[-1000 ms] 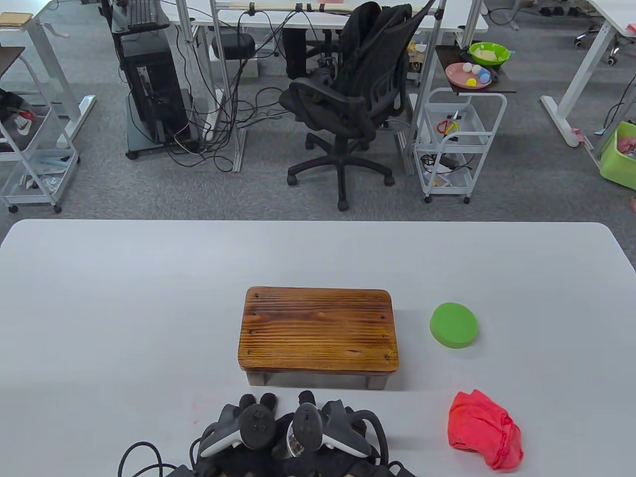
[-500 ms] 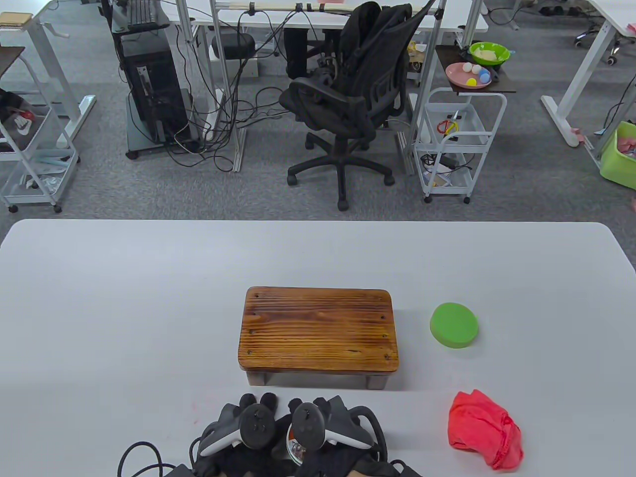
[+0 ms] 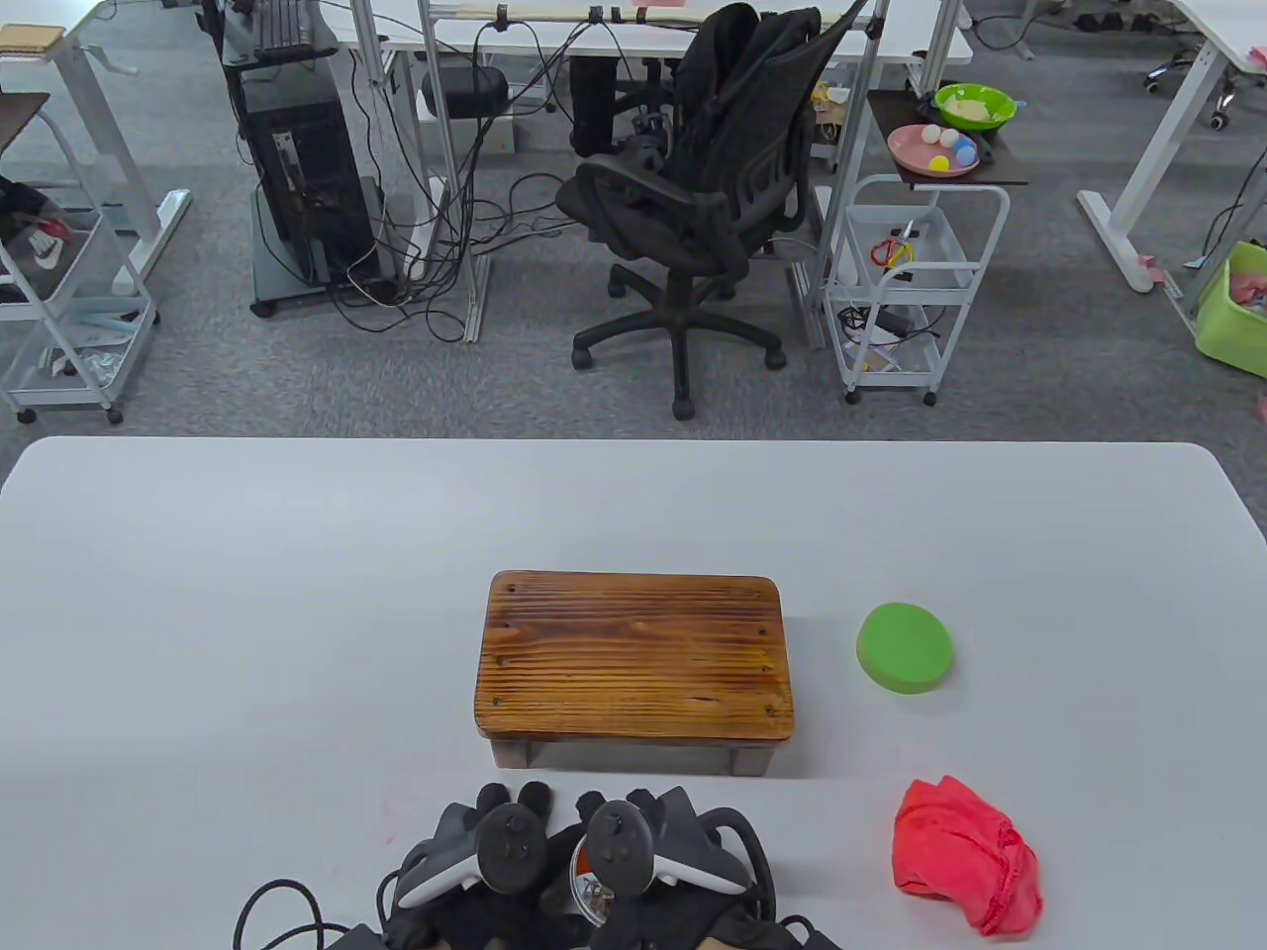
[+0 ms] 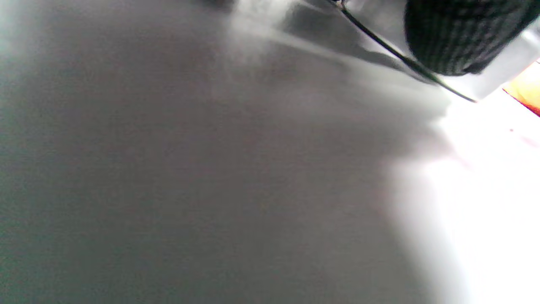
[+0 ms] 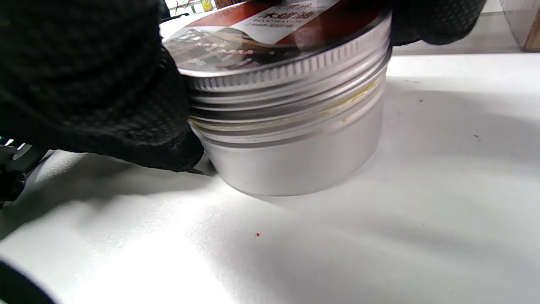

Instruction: Dip and apply wood wax on stool

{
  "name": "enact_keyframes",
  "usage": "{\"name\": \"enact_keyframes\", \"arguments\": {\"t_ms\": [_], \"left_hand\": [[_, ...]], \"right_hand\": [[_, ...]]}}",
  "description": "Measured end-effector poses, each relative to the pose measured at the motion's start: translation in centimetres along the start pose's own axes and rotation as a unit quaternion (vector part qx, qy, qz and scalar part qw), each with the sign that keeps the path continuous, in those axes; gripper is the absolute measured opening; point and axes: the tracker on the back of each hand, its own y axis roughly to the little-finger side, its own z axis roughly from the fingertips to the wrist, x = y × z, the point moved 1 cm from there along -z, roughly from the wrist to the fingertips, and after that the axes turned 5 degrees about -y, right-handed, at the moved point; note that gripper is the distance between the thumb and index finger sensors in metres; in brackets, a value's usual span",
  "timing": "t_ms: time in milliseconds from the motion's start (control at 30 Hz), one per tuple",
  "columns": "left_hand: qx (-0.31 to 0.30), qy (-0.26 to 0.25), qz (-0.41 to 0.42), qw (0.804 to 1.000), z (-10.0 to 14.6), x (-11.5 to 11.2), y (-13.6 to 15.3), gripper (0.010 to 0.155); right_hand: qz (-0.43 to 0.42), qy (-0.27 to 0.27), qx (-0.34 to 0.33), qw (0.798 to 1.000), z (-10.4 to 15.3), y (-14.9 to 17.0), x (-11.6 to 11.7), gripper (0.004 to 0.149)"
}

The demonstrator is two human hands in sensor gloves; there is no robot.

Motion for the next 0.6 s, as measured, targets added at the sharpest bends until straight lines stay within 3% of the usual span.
{"name": "enact_keyframes", "arguments": {"t_ms": [333, 600], "left_hand": [[0.000, 0.000, 0.000, 1.000, 0.0, 0.0, 0.0, 0.061], [0.000, 0.000, 0.000, 1.000, 0.0, 0.0, 0.0, 0.062]], "right_hand": [[-0.006, 0.013, -0.003, 1.000, 0.6, 0.2, -0.5, 0.099], [-0.037, 0.048, -0.004, 0.998, 3.1, 2.3, -2.3, 0.099]]}}
